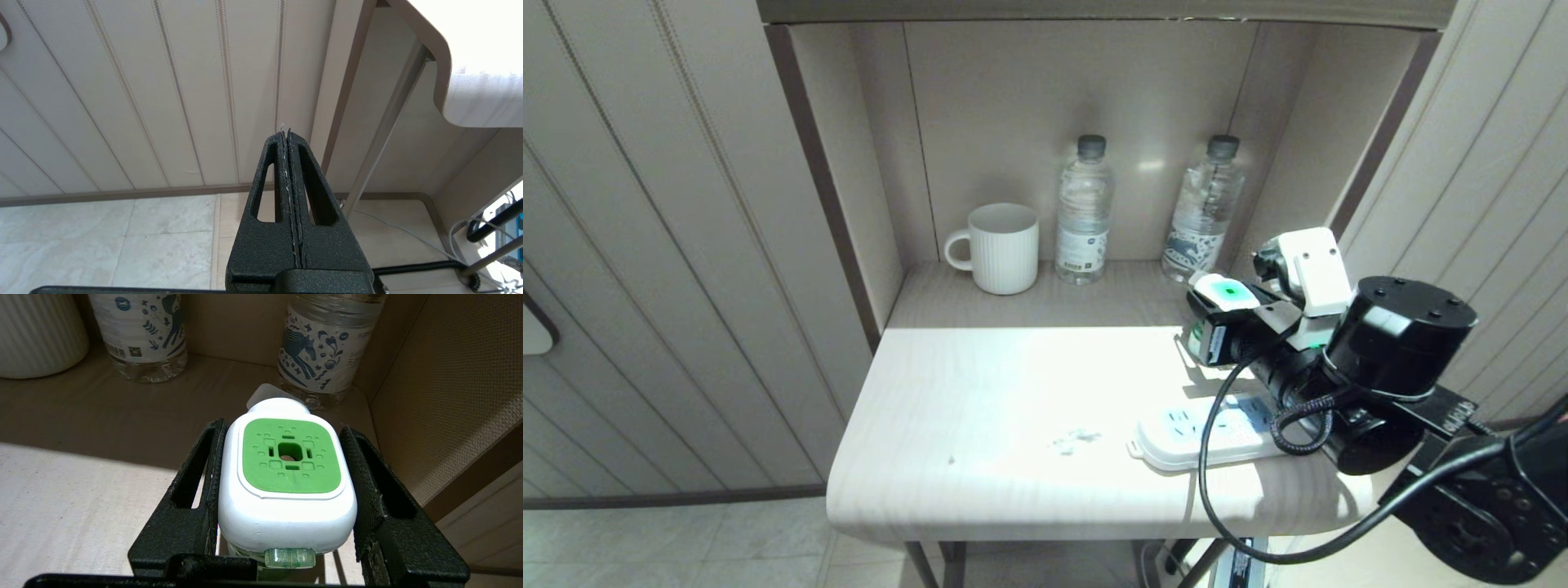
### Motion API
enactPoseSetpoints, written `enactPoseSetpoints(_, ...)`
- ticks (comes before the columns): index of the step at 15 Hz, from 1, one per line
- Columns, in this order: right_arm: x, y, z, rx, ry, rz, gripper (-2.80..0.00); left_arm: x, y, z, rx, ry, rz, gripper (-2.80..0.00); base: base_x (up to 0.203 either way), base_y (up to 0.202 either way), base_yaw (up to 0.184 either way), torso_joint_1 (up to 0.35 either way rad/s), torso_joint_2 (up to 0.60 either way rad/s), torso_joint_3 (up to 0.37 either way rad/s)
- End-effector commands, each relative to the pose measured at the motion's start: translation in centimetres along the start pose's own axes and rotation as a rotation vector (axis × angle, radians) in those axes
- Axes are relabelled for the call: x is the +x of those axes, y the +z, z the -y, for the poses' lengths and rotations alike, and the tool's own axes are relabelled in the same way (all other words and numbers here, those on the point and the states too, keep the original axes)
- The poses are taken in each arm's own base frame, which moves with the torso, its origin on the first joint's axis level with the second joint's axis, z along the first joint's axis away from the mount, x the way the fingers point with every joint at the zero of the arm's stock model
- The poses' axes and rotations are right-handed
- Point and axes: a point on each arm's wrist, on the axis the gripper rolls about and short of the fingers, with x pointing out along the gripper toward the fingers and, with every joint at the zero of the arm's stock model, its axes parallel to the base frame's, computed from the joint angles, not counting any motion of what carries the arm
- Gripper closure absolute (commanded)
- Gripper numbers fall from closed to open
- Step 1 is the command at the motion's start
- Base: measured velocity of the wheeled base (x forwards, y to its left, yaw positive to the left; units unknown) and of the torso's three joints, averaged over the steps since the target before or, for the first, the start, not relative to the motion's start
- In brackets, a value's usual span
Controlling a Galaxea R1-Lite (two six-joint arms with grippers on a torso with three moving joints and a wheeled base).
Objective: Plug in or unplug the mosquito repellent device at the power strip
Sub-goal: Insert the plug into the socket
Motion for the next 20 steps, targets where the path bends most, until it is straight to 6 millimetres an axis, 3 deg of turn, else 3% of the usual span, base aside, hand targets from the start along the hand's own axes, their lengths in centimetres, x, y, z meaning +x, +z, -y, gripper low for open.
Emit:
enactPoseSetpoints(1,-0.5,1.8,0.2,0.009,-0.020,0.015,0.00,0.0,0.0,0.0,0.000,0.001,0.001,0.00,0.000,0.000,0.000,0.000,0.00,0.000)
enactPoseSetpoints(7,-2.2,7.4,1.3,0.085,-0.028,-0.067,0.00,0.0,0.0,0.0,0.000,0.001,0.001,0.00,0.000,0.000,0.000,0.000,0.00,0.000)
enactPoseSetpoints(11,-2.6,9.3,1.8,0.138,-0.033,-0.103,0.00,0.0,0.0,0.0,0.000,0.001,0.001,0.00,0.000,0.000,0.000,0.000,0.00,0.000)
enactPoseSetpoints(13,-2.9,11.4,2.2,0.189,-0.022,-0.142,0.00,0.0,0.0,0.0,0.000,-0.001,0.001,0.00,0.000,0.000,0.000,0.000,0.00,0.000)
enactPoseSetpoints(16,-4.9,14.1,3.3,0.317,0.099,-0.321,0.00,0.0,0.0,0.0,0.000,0.001,0.000,0.00,0.000,0.000,0.000,0.000,0.00,0.000)
enactPoseSetpoints(20,-7.9,16.7,5.3,0.326,0.120,-0.507,0.00,0.0,0.0,0.0,0.000,0.001,-0.001,0.00,0.000,0.000,0.000,0.000,0.00,0.000)
